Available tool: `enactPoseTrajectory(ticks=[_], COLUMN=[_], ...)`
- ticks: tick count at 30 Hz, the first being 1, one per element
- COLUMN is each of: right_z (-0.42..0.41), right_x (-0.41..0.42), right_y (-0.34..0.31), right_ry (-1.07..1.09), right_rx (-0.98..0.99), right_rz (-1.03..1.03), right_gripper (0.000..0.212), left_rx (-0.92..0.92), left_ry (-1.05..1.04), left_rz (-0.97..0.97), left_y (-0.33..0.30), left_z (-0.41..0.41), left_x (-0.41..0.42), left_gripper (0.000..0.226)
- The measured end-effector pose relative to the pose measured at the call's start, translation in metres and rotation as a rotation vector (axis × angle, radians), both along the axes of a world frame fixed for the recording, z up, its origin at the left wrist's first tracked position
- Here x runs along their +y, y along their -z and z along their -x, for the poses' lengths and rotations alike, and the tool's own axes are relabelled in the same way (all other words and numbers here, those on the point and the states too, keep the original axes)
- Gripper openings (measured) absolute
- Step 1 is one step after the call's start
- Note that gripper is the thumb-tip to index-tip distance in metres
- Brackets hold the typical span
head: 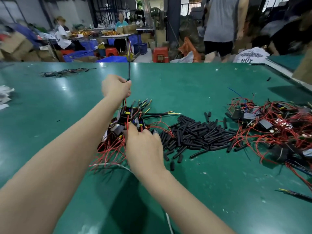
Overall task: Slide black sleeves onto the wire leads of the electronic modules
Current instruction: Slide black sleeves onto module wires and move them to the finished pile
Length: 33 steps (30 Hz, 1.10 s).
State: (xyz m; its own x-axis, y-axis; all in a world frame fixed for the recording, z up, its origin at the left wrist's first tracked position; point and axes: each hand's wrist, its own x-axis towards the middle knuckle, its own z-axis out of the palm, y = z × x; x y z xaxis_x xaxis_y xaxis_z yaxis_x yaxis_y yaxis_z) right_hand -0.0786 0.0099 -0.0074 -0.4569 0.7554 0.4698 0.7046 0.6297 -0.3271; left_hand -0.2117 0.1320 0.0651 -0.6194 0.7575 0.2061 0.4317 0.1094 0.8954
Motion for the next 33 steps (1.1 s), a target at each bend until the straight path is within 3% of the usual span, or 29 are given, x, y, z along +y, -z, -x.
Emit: enactPoseTrajectory(ticks=[3, 5, 7, 12, 17, 21, 24, 27, 30, 33], right_z=[0.023, 0.032, 0.034, 0.035, 0.032, 0.022, 0.01, -0.004, -0.017, -0.033], right_x=[0.015, 0.023, 0.027, 0.023, 0.025, 0.025, 0.02, 0.015, 0.011, 0.008], right_y=[0.006, 0.017, 0.031, 0.056, 0.06, 0.05, 0.051, 0.058, 0.057, 0.048], right_ry=[-0.007, 0.03, 0.058, 0.054, 0.016, 0.005, -0.084, -0.18, -0.226, -0.174], right_rx=[-0.024, -0.031, -0.046, -0.123, -0.137, -0.014, -0.079, -0.223, -0.182, -0.141], right_rz=[0.069, 0.191, 0.251, 0.174, 0.168, 0.28, 0.231, 0.177, 0.15, 0.139], right_gripper=[0.072, 0.071, 0.069, 0.075, 0.078, 0.048, 0.032, 0.033, 0.041, 0.044], left_rx=[0.545, 0.627, 0.598, 0.743, 0.807, 0.782, 0.911, 1.097, 1.172, 1.213], left_ry=[0.087, 0.205, 0.293, 0.12, 0.097, 0.076, 0.123, 0.019, -0.042, -0.071], left_rz=[0.466, 0.716, 0.803, 0.555, 0.547, 0.419, 0.549, 0.393, 0.161, 0.169], left_y=[0.002, 0.018, 0.04, 0.073, 0.064, 0.066, 0.084, 0.099, 0.107, 0.105], left_z=[0.009, 0.008, 0.008, 0.004, -0.004, -0.021, -0.033, -0.032, -0.028, -0.024], left_x=[0.006, 0.005, 0.001, -0.009, -0.018, -0.027, -0.036, -0.047, -0.052, -0.053], left_gripper=[0.041, 0.06, 0.066, 0.042, 0.042, 0.047, 0.047, 0.039, 0.033, 0.03])
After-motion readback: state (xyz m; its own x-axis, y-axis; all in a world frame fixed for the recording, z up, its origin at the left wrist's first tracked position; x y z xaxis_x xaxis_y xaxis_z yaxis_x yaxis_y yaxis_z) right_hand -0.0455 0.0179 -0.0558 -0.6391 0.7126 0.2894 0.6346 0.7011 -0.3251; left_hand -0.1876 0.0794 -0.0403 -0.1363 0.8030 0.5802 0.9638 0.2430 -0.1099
